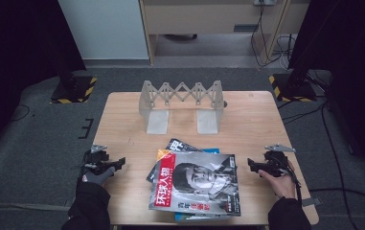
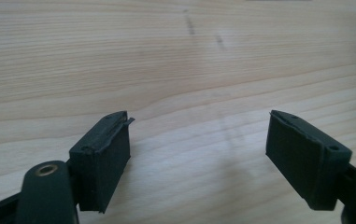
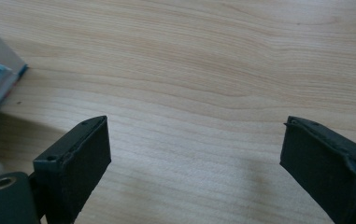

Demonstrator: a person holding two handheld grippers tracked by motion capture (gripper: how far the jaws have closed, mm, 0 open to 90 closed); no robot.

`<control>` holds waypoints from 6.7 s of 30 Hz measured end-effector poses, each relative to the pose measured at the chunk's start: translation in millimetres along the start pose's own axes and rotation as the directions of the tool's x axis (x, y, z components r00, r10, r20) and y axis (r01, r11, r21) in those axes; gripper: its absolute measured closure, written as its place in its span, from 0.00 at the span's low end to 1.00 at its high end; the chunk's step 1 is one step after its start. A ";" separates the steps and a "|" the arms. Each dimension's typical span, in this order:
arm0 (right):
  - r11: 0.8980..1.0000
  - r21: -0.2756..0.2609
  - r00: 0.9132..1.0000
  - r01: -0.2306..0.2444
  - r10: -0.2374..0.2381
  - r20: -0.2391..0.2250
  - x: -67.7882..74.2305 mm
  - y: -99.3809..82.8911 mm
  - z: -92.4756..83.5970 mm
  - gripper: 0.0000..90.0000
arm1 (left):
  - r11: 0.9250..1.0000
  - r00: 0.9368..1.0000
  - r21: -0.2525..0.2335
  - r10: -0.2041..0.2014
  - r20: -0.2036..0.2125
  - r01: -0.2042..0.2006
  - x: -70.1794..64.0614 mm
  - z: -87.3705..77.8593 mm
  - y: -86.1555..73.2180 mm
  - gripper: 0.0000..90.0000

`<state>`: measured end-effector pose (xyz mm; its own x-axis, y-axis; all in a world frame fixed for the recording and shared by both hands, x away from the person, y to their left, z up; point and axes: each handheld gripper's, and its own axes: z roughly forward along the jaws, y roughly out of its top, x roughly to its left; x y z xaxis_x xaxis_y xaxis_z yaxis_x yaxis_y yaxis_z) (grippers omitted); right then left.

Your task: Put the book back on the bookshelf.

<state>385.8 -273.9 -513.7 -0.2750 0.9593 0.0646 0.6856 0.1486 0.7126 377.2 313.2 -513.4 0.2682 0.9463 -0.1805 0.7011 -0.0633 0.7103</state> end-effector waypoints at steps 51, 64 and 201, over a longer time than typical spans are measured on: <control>0.996 -0.089 0.975 0.031 -0.050 -0.217 70.3 13.6 -55.9 0.11 | 0.996 0.956 -0.055 0.082 0.282 -0.069 -92.2 -60.7 -24.8 0.24; 0.996 -0.070 0.967 0.046 -0.062 -0.249 84.4 8.5 -49.9 0.10 | 0.995 0.940 -0.010 0.096 0.328 -0.098 -108.0 -58.1 -32.7 0.24; 0.994 -0.076 0.939 -0.072 0.042 -0.340 76.3 -0.9 -36.5 0.06 | 0.995 0.677 0.085 -0.095 0.729 0.048 -156.0 -55.8 25.7 0.96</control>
<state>339.5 -209.6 -483.9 -0.4587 0.8256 0.3285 0.6502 0.0599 0.7574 316.5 181.6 -429.1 0.5968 0.4158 -0.6863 0.7670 -0.0443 0.6401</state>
